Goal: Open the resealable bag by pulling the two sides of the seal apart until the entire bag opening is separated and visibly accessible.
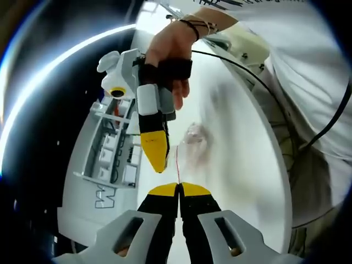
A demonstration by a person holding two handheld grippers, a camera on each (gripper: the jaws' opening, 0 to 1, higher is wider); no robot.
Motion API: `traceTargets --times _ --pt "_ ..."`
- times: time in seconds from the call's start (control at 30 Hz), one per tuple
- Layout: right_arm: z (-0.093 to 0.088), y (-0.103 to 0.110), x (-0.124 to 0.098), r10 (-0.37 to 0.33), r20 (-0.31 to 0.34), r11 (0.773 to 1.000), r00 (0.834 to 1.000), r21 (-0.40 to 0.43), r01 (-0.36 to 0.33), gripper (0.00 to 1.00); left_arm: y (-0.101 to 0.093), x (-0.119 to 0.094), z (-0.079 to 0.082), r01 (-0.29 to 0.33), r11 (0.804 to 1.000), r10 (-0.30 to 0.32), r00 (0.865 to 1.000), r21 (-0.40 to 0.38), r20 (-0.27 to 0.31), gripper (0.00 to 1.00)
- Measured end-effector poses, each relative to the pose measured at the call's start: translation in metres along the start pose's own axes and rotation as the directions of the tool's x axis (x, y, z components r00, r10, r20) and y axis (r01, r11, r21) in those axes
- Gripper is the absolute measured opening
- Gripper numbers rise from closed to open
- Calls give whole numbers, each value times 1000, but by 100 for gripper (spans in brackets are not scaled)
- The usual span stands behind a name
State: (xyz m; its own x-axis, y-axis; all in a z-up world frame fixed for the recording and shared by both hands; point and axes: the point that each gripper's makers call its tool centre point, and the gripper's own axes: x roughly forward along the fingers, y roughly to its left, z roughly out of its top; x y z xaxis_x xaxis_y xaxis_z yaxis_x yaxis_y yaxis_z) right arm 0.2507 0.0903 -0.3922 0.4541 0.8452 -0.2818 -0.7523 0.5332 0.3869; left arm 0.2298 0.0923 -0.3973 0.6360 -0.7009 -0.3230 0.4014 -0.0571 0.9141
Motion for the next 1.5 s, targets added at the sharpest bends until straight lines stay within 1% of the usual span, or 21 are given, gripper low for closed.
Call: traceTargets --times 0.07,0.13,0.23,0.4,0.47,0.53,0.63,0.73,0.83,0.93,1.0,1.07,1.1,1.17,1.23,1.3,1.4,1.5 --pt "-1 1 2 10 -7 1000 1000 16 -10 10 -1 0 0 4 1000 -4 1000 0 0 1" --pt "-2 3 4 12 -15 1000 1000 14 -12 9 -2 1 1 6 1000 -6 1000 1 3 1" --pt "-2 7 6 20 -32 1000 999 -4 -20 9 -2 1 1 7 1000 -7 1000 10 3 1" --pt "-8 5 8 -3 -84 999 996 -54 -2 9 -1 1 1 5 1000 -5 1000 29 6 1" --pt "-11 3 8 -6 -96 999 995 -52 1 5 0 1 2 3 999 -4 1000 34 9 1" --pt "-12 1 7 -9 -95 999 995 -40 5 0 0 2 1 0 999 0 1000 33 11 1" --pt "-11 -1 6 -9 -83 1000 997 -28 7 0 0 2 0 -3 1000 3 1000 25 9 1" --pt "-10 -1 4 -12 -62 1000 998 -30 10 0 0 1 -2 -5 1000 5 1000 20 5 1" --pt "-6 -2 1 -18 -25 999 1000 -31 17 0 -1 1 -5 -5 1000 5 1000 4 -7 1" --pt "-1 -2 -5 -22 31 1000 999 -13 22 0 -2 -1 -9 -8 1000 8 1000 -20 -18 1" --pt "3 -3 -9 -31 73 999 997 10 31 0 -2 -1 -9 -14 999 14 1000 -35 -14 1" --pt "5 -7 -13 -44 112 998 993 42 39 0 -1 -2 -8 -21 997 21 1000 -75 7 1" --pt "7 -8 -16 -48 136 997 990 64 40 0 -3 -2 -6 -4 991 9 999 -136 31 1" --pt "10 -10 -22 -42 181 994 983 109 22 0 -2 -3 -7 -4 987 11 999 -163 41 4" --pt "9 -10 -25 -29 192 990 981 138 2 0 -2 -3 -7 -3 982 12 999 -189 46 6" --pt "6 -10 -26 -23 200 987 980 159 -9 0 -4 -2 -5 -2 980 14 998 -200 61 6" --pt "3 -8 -26 -14 206 984 978 178 -23 0 -6 -1 -1 5 977 11 997 -212 76 7" --pt "5 -6 -28 -5 224 980 975 196 -40 0 -6 -2 1 2 972 18 996 -236 82 8"
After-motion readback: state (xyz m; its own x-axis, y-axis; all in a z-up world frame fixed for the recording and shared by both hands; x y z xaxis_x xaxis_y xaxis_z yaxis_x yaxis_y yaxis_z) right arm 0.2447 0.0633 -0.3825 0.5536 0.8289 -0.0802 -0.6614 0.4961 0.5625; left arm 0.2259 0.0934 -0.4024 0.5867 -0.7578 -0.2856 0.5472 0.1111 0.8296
